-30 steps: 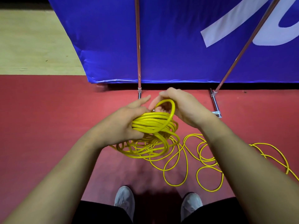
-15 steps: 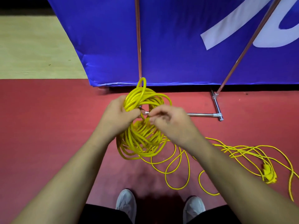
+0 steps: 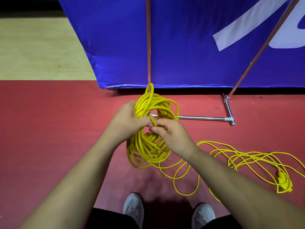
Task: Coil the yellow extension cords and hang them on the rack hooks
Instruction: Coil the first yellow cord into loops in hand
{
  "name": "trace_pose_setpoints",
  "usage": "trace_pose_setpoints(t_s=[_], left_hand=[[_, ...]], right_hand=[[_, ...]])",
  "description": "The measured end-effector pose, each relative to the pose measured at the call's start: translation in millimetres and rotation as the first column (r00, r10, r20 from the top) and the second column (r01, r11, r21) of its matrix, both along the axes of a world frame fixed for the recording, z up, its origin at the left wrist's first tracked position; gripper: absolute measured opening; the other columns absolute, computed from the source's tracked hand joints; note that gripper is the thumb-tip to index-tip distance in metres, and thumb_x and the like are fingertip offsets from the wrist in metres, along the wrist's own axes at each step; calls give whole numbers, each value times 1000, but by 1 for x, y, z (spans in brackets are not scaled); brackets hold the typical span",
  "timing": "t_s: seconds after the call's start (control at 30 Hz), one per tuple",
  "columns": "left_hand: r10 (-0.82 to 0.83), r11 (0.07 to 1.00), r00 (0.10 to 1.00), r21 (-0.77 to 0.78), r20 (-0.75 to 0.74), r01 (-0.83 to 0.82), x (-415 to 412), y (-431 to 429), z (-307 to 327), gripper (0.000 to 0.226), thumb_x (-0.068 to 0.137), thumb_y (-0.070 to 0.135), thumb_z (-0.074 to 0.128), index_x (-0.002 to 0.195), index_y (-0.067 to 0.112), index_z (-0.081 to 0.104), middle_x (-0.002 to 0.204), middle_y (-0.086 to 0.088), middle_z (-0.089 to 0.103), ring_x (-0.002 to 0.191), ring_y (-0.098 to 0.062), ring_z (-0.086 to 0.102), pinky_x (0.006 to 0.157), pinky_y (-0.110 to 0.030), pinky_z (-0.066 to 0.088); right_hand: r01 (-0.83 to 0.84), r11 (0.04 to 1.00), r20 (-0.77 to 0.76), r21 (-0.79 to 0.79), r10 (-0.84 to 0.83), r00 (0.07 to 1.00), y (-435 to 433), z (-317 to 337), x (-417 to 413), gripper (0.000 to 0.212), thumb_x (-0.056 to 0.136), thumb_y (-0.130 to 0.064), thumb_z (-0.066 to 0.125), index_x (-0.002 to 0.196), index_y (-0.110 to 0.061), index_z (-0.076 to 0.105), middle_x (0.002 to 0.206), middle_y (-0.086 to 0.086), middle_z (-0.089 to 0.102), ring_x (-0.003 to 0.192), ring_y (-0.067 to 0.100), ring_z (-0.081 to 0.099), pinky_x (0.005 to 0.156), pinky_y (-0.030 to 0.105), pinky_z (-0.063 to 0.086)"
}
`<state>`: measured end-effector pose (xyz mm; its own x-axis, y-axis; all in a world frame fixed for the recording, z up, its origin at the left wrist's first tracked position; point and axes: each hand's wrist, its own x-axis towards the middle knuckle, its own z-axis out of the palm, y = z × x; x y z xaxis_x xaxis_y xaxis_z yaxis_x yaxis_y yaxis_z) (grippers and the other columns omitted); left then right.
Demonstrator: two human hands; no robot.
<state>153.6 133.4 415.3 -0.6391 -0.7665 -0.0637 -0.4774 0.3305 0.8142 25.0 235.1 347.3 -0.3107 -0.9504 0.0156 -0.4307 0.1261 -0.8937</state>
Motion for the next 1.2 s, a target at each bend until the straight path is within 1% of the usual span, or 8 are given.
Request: trace_pose_setpoints(t_s=[0.2,0.37,0.6,0.73,0.83,0.93,1.1,1.2], left_hand=[[-30,978,987,-200,155,62,0,-2,-1,33,76,25,69,98,8,50,87,-10,61,81,-32,57,60,-33,32],[-62,976,981,-193,185,98,2,-4,-6,29,80,18,66,96,8,44,85,-10,58,75,-29,50,59,-36,27],[-27,993,983,-105,181,46,11,-12,-14,71,77,11,66,135,7,27,71,-11,61,65,-29,59,58,-35,40],[-231,944,966,-214,117,252,12,-7,-5,107,76,9,69,150,39,-1,76,1,49,68,-19,48,60,-27,37],[-409,856,885,-242,221,456,16,-9,-6,70,85,21,58,144,47,30,85,10,42,83,-14,38,77,-27,33],[-402,863,881,-218,249,455,12,-5,-13,50,80,18,54,128,34,55,83,1,44,79,-20,45,77,-29,38],[-415,887,896,-148,155,437,3,1,-10,59,78,-3,59,126,31,59,71,22,50,65,11,51,63,-5,33],[-311,938,946,-132,96,322,5,-4,-12,55,80,-1,58,124,32,60,73,17,56,58,5,51,61,-13,37]], right_hand=[[160,980,312,-121,-115,943,0,3,7,22,97,-16,55,83,-3,68,74,11,65,71,12,61,69,30,48],[302,941,675,-154,-123,728,-1,5,20,26,92,-26,54,84,-4,66,63,-3,54,65,16,54,74,37,46],[-88,993,480,-81,116,870,6,30,15,20,93,-19,54,87,-5,68,56,-1,38,49,9,31,49,24,28],[-204,975,318,-85,221,922,13,35,9,21,91,-24,51,89,-16,70,63,-1,49,58,13,43,57,31,39],[-155,978,327,-143,194,925,14,35,-2,24,98,-22,45,92,-21,68,63,-1,52,59,15,50,71,53,49],[-60,982,475,-180,141,868,12,36,-6,24,97,-20,45,92,-11,66,59,3,38,49,13,36,52,37,34],[96,985,891,-140,83,446,12,50,-23,22,97,-14,44,89,-2,62,53,-4,31,41,5,21,46,24,11],[91,984,862,-154,88,499,16,55,-36,22,94,-15,45,94,0,61,54,-2,32,39,5,22,45,24,10]])
